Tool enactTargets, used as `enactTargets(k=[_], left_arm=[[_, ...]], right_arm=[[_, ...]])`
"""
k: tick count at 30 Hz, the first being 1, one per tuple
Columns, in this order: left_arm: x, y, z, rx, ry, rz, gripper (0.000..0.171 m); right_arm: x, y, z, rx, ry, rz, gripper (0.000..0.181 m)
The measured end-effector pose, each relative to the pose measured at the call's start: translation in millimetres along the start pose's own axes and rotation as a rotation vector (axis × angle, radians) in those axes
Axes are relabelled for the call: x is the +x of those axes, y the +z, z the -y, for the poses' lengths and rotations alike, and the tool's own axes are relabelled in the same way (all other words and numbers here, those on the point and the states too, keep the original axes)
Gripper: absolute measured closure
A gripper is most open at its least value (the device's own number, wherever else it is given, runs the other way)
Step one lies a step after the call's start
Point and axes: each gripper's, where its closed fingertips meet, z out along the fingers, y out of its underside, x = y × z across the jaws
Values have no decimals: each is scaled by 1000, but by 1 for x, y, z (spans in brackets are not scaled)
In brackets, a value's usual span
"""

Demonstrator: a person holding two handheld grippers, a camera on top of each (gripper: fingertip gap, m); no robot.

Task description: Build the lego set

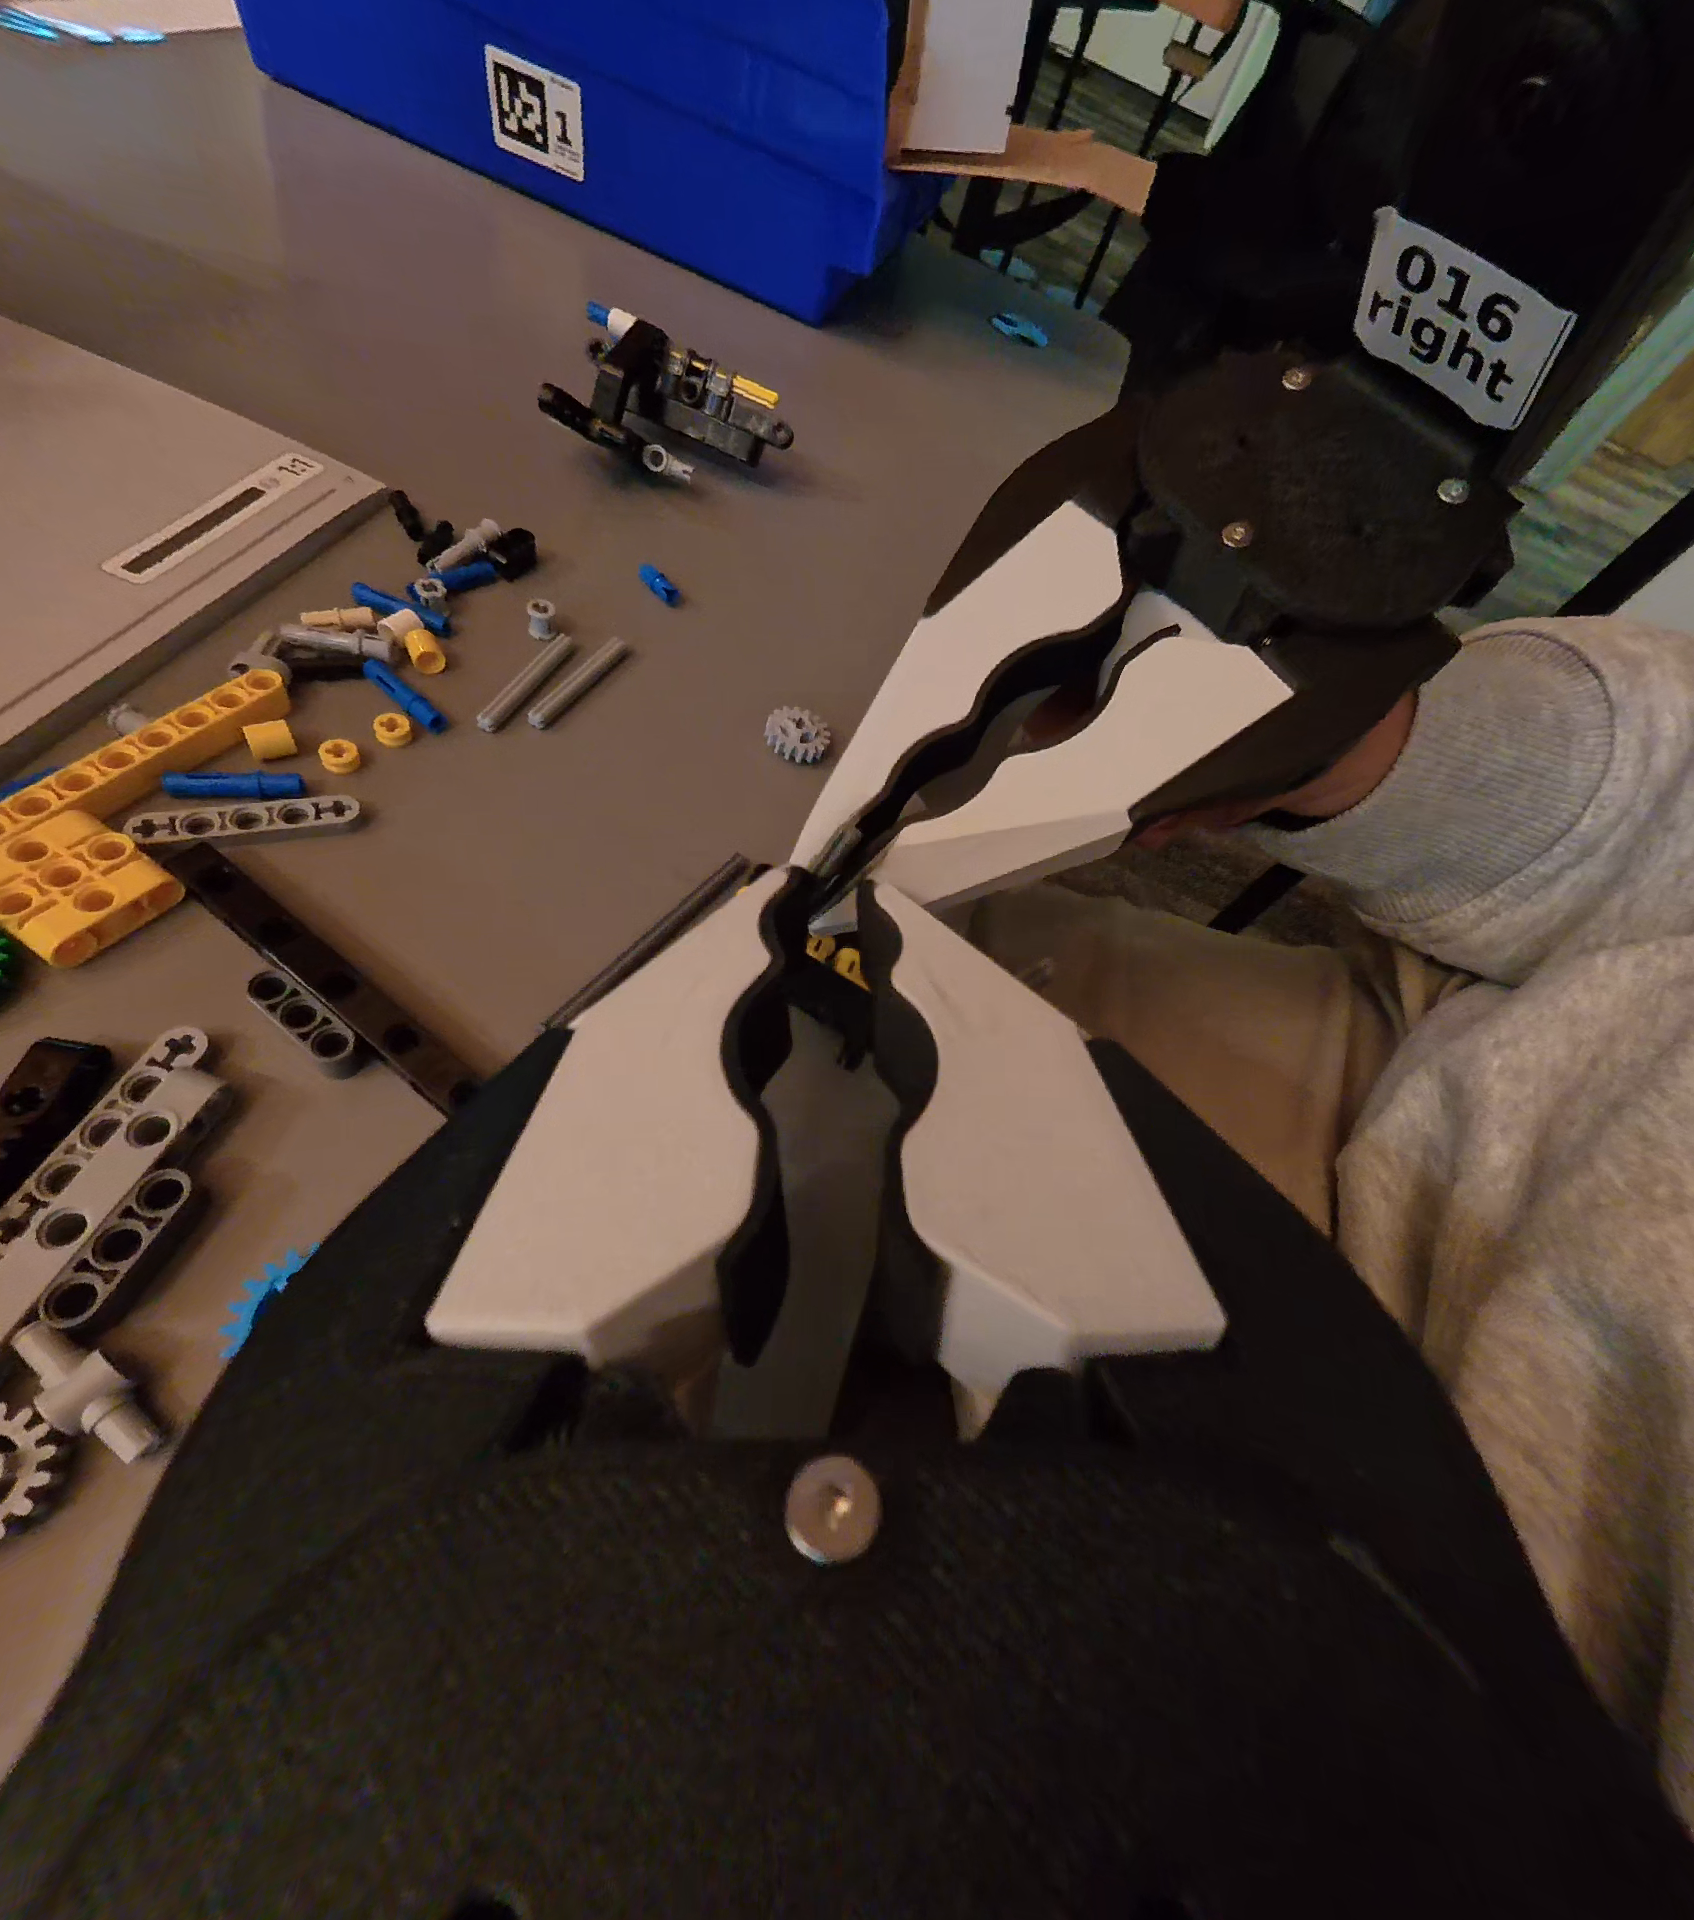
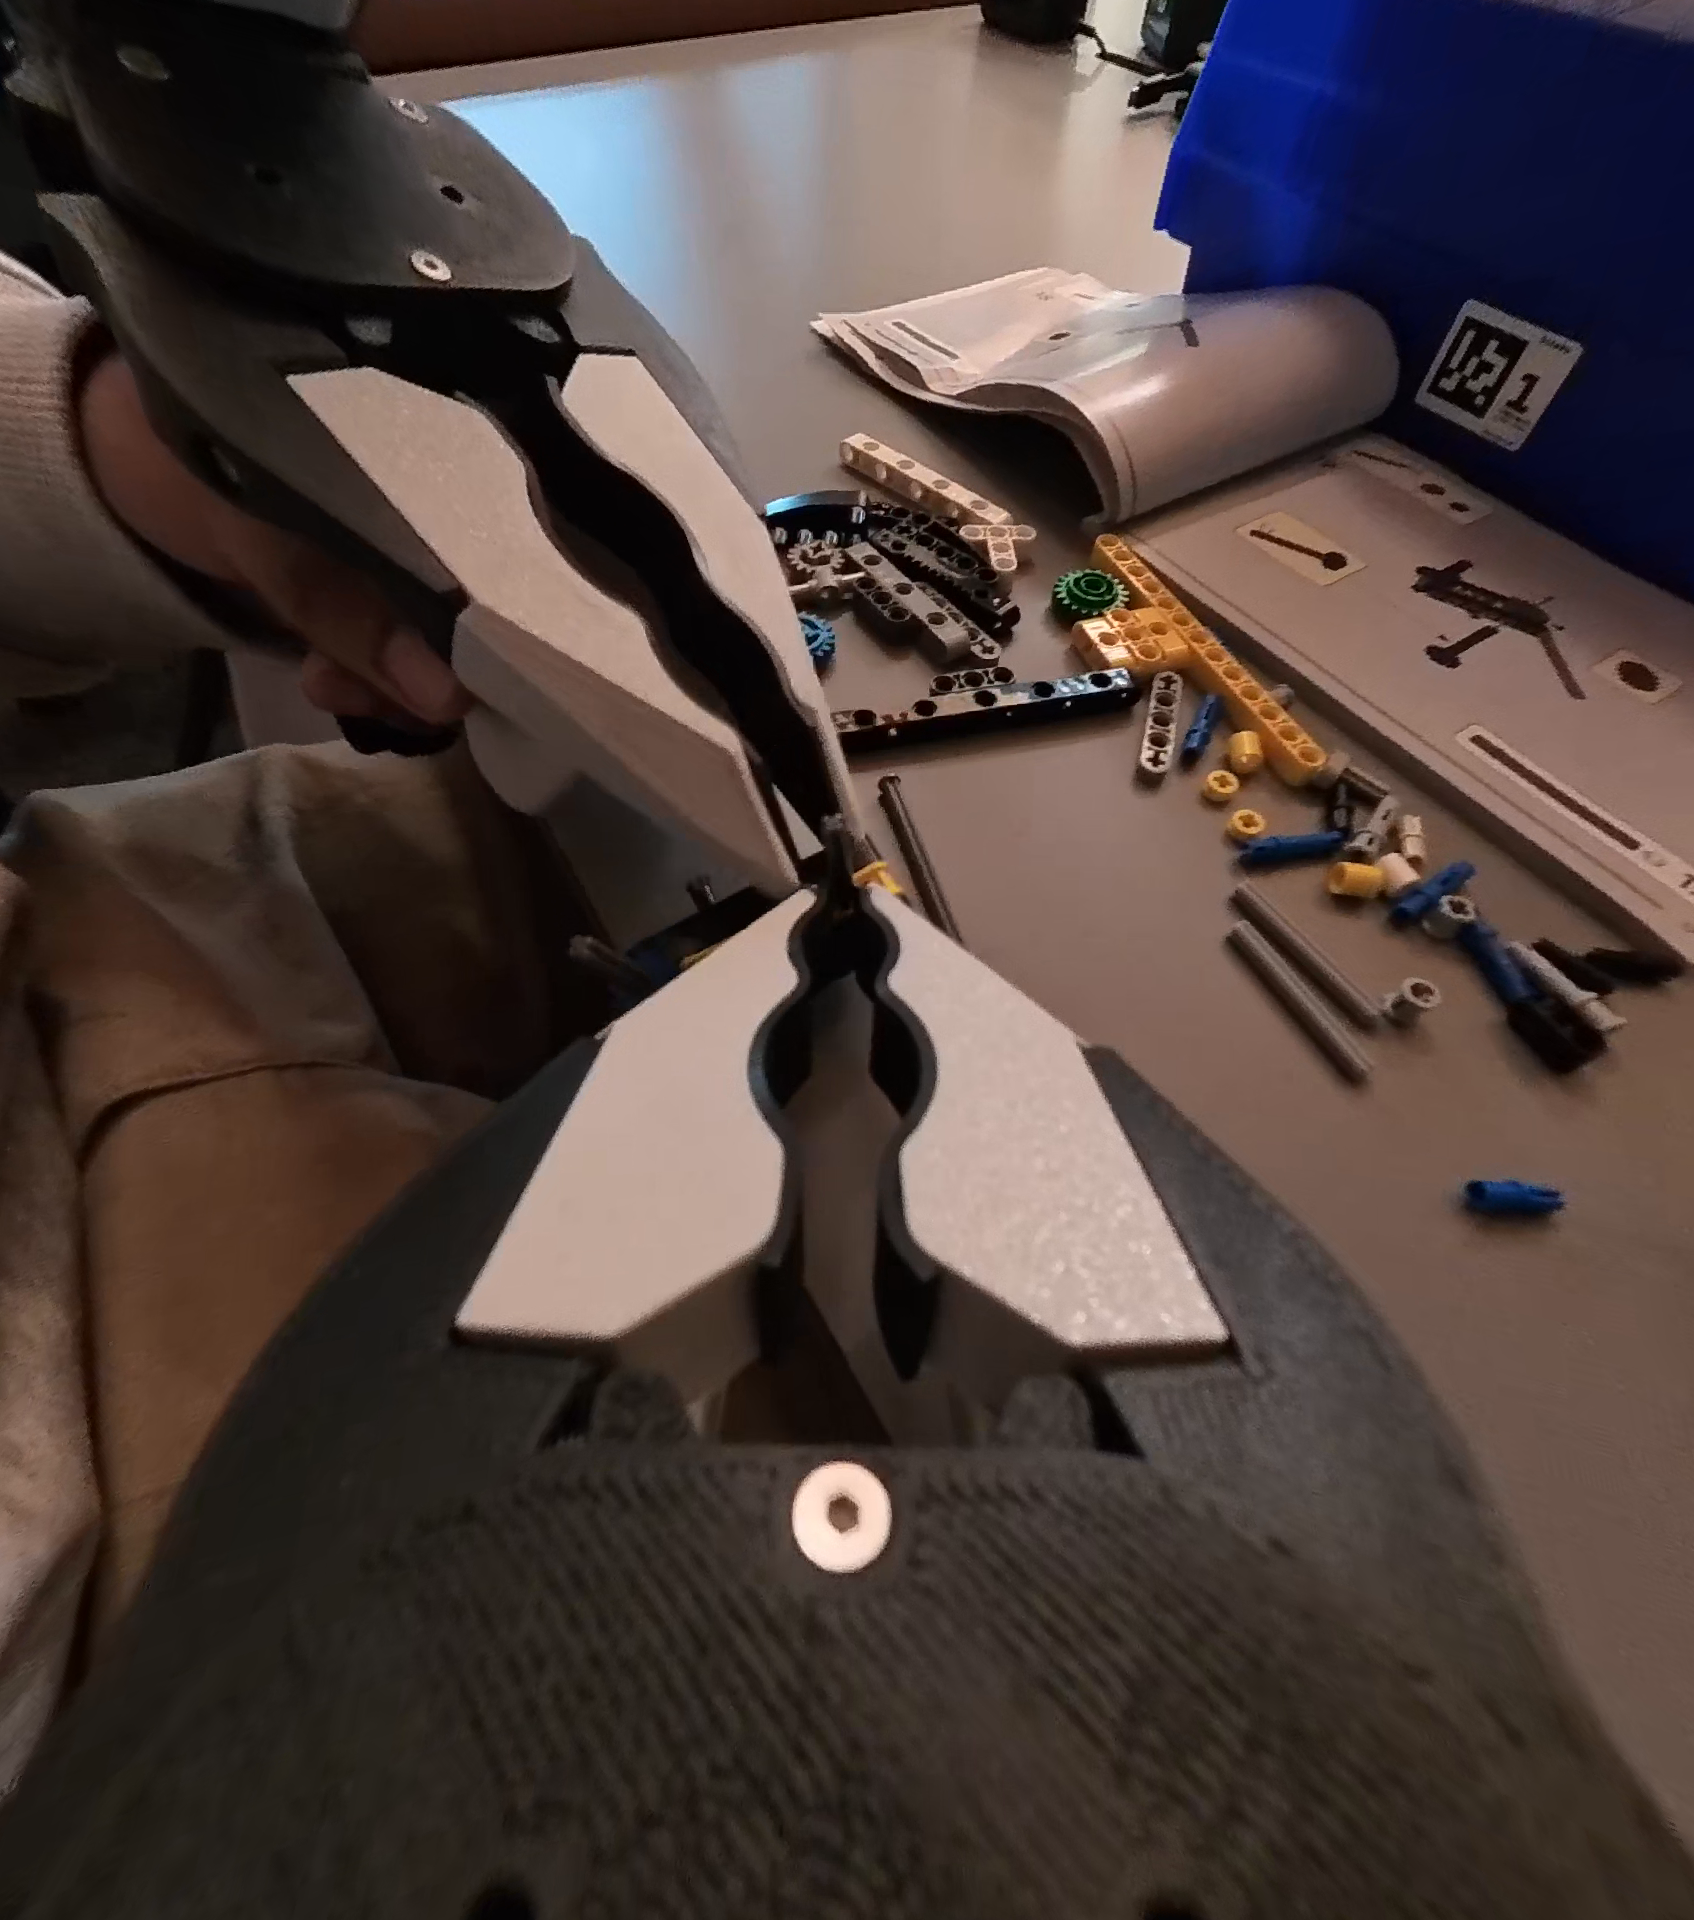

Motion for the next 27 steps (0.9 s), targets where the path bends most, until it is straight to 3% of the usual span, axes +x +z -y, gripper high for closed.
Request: enactTargets(k=[17, 19, 27], left_arm=[[2, 2, -4, -22, 31, 4, 170], [1, 2, -4, -22, 30, 10, 171], [0, 2, -4, -22, 25, 15, 171]], right_arm=[[-6, -1, -6, -27, -14, 49, 179], [-5, -2, -6, -32, -9, 52, 172], [2, -15, 11, 73, 81, 68, 167]])
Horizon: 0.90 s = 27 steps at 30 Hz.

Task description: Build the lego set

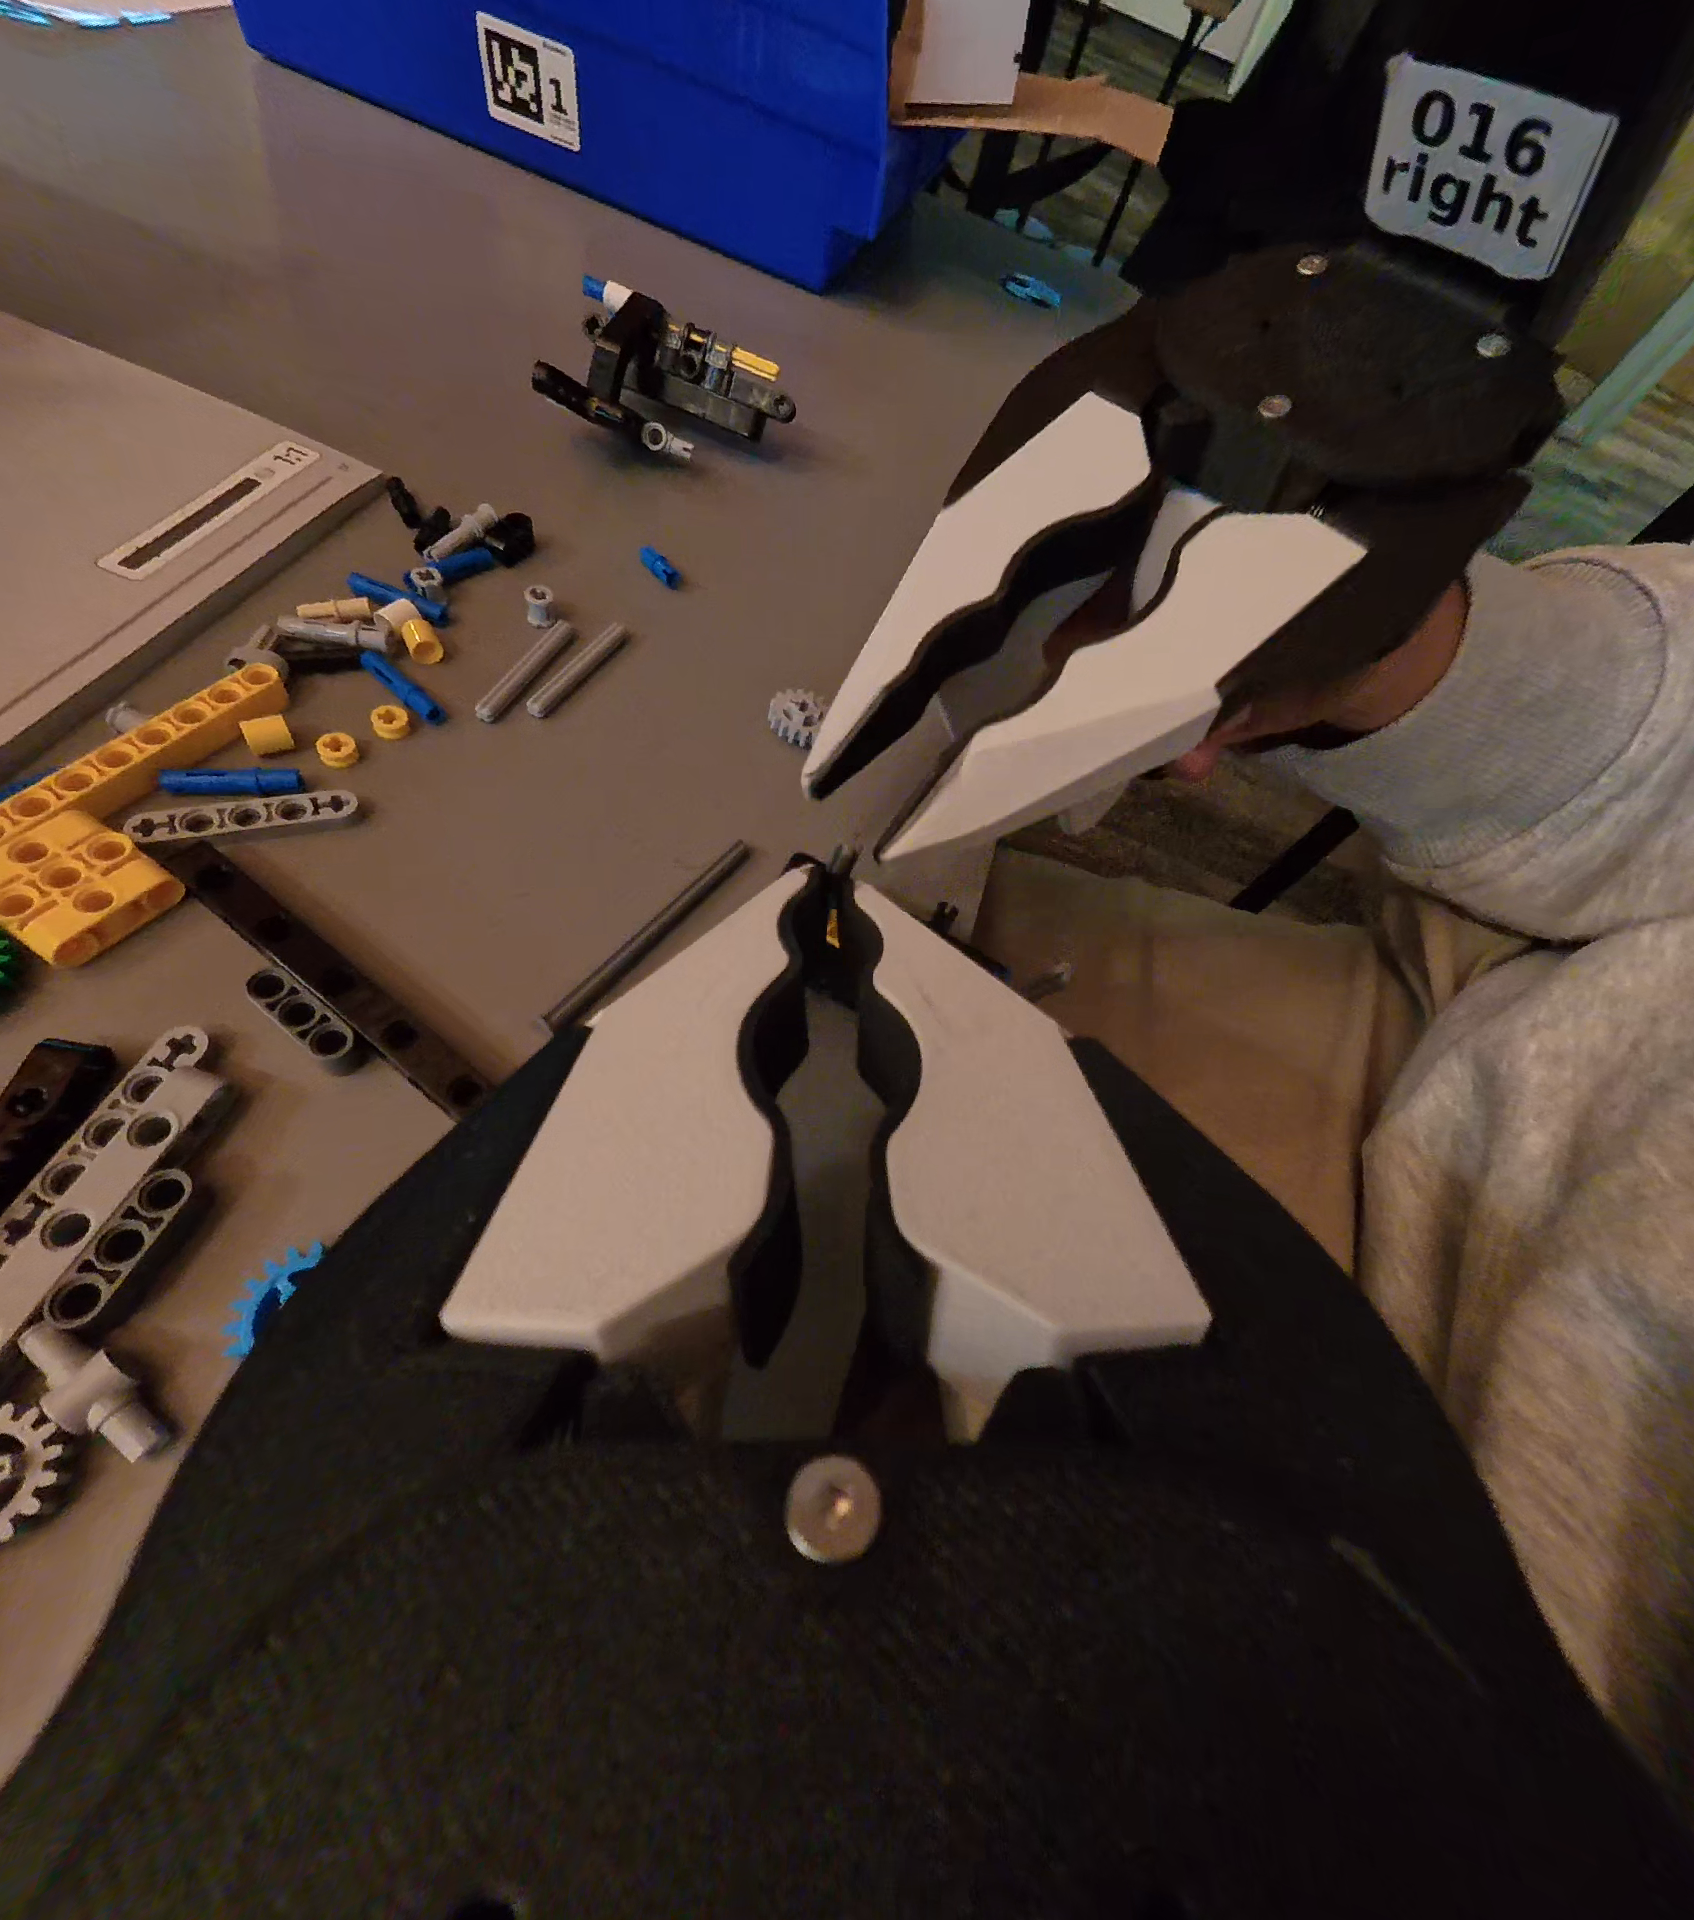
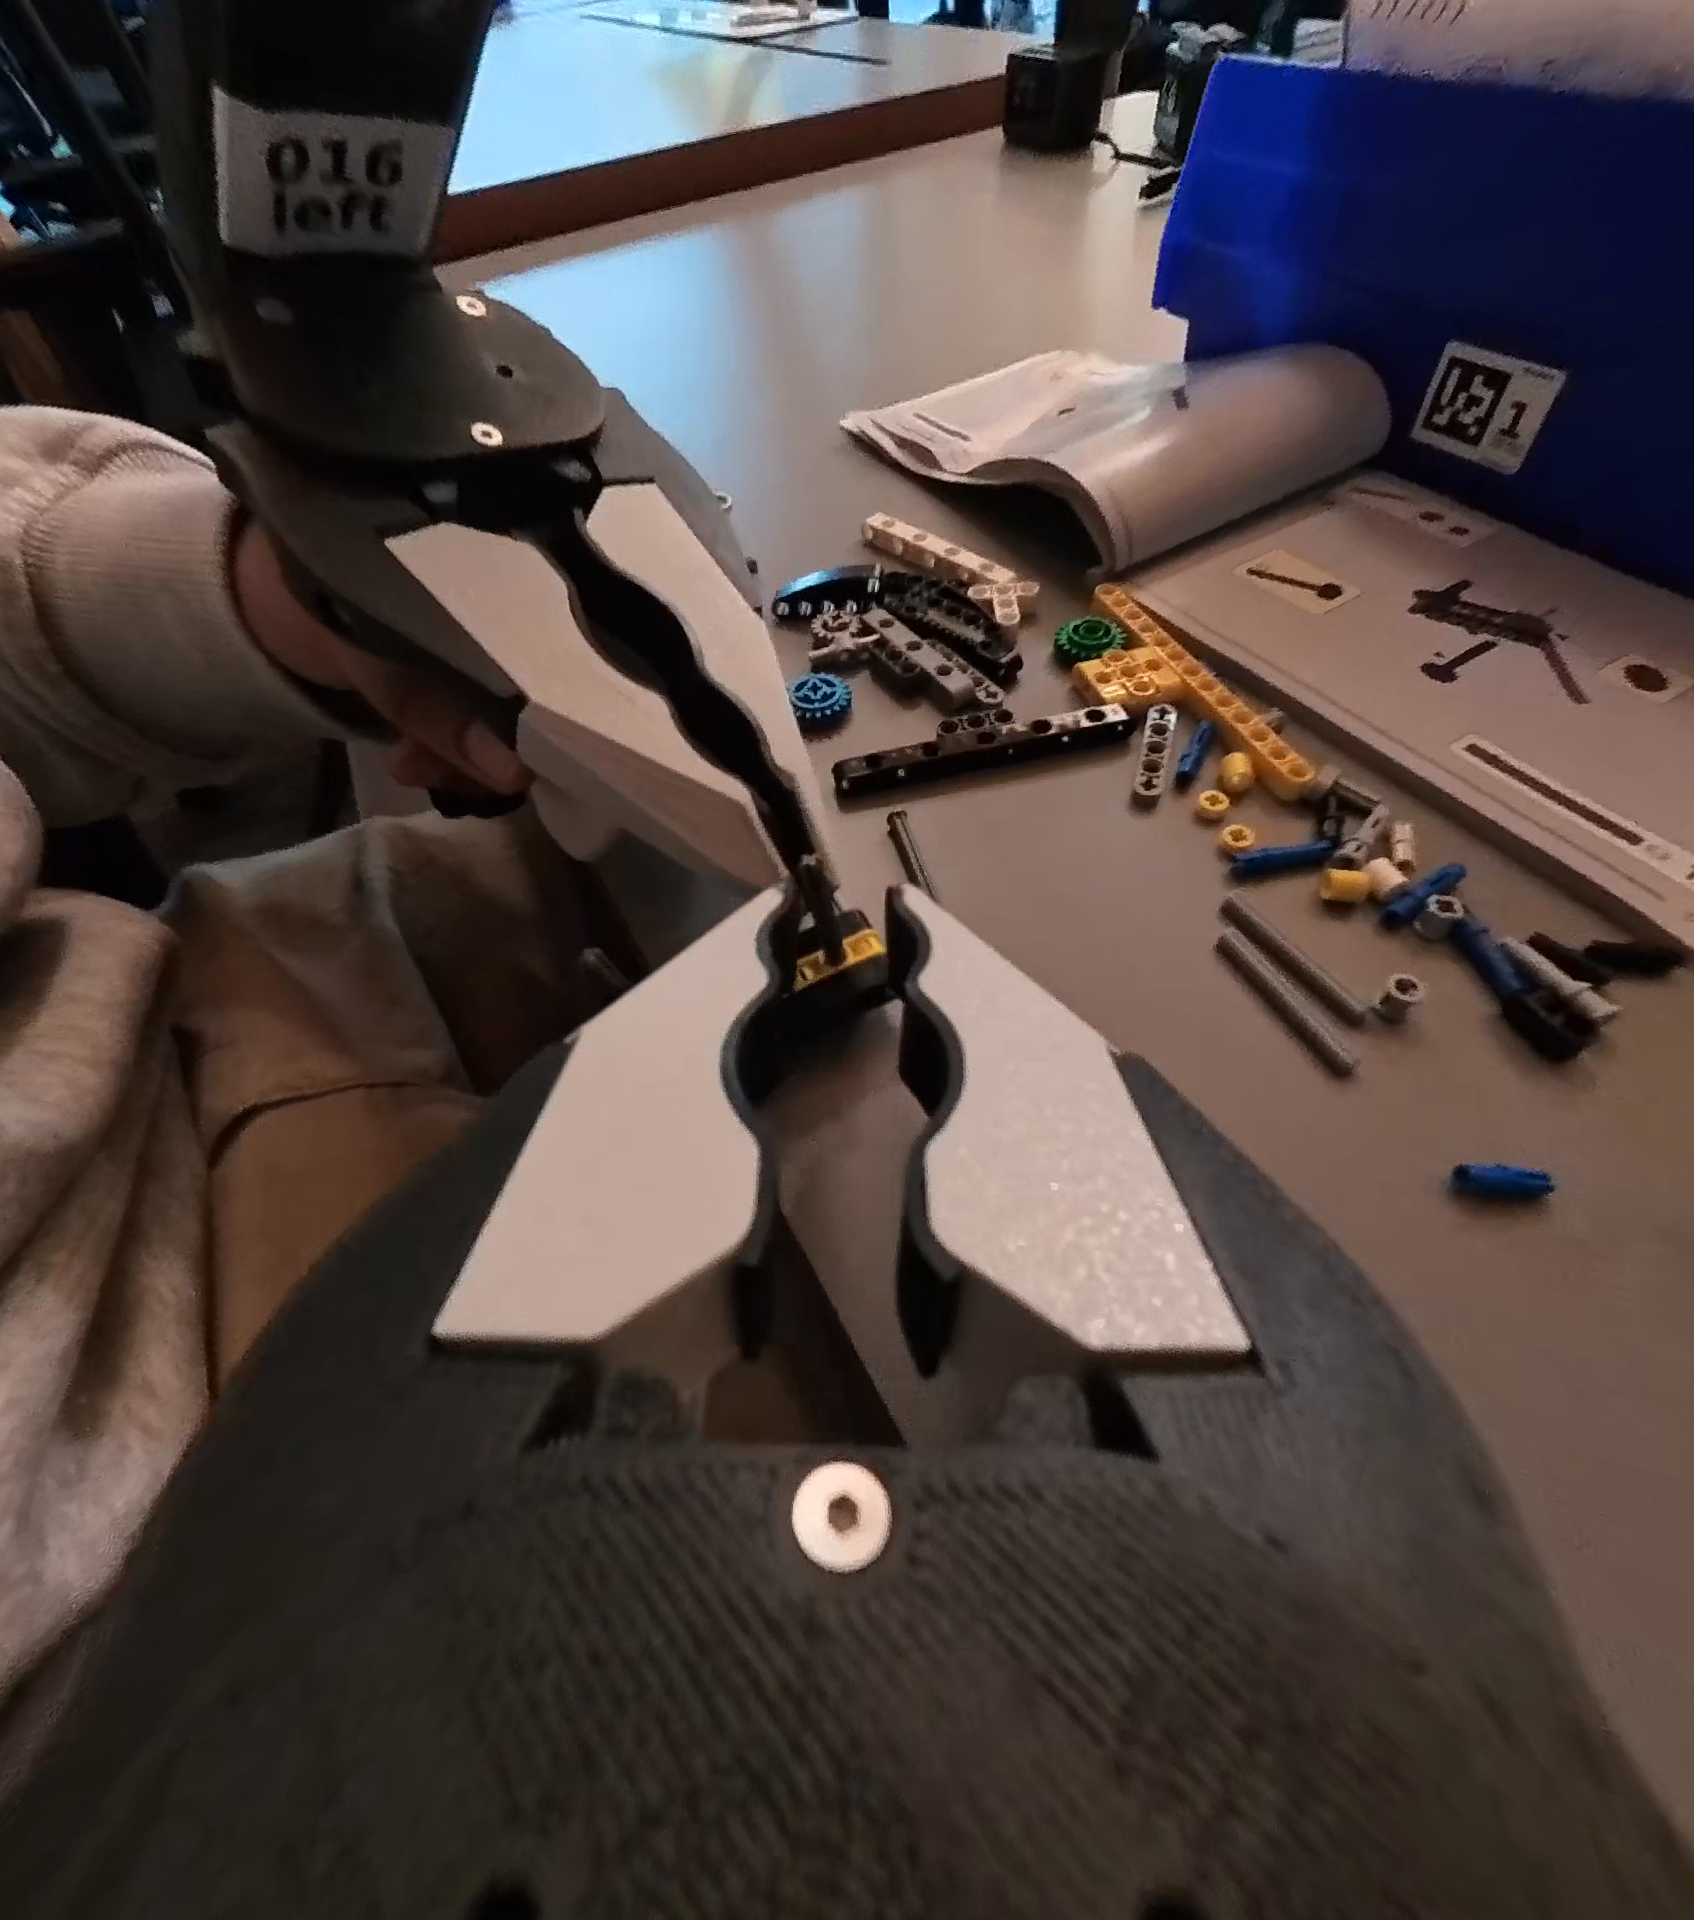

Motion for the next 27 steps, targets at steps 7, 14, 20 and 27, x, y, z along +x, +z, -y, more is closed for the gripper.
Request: enactTargets(k=[7, 14, 20, 27], left_arm=[[0, 0, 0, 0, 1, 0, 171], [1, 0, -1, -2, 9, -3, 171], [1, 0, -1, -1, 14, -2, 171], [5, 0, 2, 14, 38, -11, 144]], right_arm=[[-6, 4, 2, 12, -2, 23, 172], [-7, 5, 3, 19, 24, 30, 177], [-7, 5, 3, 21, 53, 39, 179], [-9, 1, 12, 89, 141, 95, 180]])
